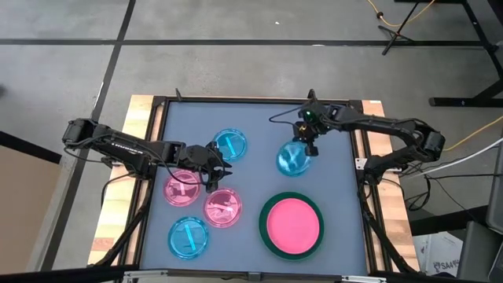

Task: Stack plastic plates
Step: Stack the top right blue plate on top of the pink plate

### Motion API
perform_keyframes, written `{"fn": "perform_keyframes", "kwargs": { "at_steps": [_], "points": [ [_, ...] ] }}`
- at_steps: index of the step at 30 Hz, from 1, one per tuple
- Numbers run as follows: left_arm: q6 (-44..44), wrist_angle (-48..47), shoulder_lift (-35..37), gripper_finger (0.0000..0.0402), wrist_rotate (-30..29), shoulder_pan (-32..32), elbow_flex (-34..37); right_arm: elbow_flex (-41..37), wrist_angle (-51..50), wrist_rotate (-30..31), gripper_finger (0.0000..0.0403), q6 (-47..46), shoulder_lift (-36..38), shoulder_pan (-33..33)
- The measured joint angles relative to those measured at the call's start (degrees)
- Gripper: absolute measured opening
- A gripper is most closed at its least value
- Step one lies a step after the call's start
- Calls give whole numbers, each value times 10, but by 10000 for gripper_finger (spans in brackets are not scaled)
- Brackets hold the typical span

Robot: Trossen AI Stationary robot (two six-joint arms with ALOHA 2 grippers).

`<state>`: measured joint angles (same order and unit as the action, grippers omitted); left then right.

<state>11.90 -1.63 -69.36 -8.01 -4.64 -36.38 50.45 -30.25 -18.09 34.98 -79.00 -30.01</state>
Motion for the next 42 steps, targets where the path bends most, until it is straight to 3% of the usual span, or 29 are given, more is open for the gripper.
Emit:
{"fn": "perform_keyframes", "kwargs": {
  "at_steps": [13, 35, 42],
  "points": [
    [0, 0, 0, 111, 0, 0, 0, 67, -30, 0, 0, 0, 1, 0],
    [0, 0, 0, 111, 0, 0, 0, 109, -46, -11, 0, 0, 1, 0],
    [0, 0, 0, 111, 0, 0, 0, 109, -55, -57, 0, -2, 1, 6]
  ]
}}
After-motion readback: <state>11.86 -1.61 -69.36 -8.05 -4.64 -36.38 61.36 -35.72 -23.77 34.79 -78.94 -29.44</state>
